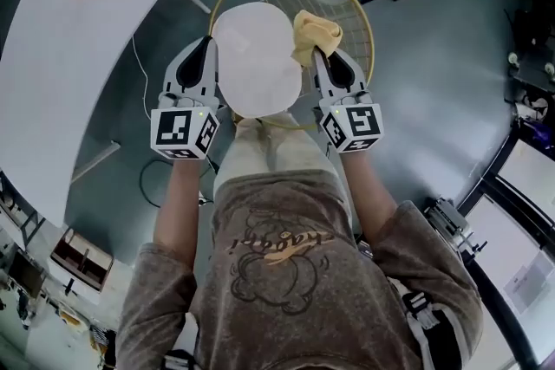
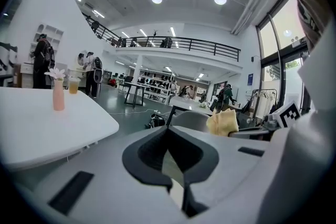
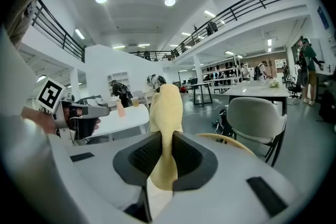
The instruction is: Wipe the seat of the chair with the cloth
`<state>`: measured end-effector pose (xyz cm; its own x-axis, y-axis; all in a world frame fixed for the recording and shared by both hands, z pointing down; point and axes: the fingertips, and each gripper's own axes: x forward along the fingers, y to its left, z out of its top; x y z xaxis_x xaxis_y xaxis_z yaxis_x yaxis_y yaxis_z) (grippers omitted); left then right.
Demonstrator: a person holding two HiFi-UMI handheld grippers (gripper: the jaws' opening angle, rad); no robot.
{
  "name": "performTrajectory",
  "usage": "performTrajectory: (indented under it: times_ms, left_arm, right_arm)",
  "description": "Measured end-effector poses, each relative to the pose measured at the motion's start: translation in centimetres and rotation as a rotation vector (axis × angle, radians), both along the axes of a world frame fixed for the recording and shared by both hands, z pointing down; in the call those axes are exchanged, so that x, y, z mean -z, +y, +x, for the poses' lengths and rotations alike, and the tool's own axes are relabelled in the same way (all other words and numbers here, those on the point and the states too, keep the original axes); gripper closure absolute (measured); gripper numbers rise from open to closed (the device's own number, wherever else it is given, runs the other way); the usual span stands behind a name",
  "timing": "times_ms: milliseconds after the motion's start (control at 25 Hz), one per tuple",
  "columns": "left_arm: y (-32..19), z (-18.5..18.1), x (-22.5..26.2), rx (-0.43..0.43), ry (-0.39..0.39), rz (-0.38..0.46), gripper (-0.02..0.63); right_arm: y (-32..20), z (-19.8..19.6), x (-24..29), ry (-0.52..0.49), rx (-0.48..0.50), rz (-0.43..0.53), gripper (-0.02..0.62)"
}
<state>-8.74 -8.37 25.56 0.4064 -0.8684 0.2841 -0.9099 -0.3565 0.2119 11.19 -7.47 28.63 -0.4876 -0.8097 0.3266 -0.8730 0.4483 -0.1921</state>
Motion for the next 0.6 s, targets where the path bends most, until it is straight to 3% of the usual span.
performTrajectory:
  times_ms: [600]
  left_arm:
    - [-3.1,-0.7,-12.9,0.005,0.03,-0.081,0.597]
  right_arm:
    - [-5.6,-2.2,-13.3,0.045,-0.031,-0.051,0.525]
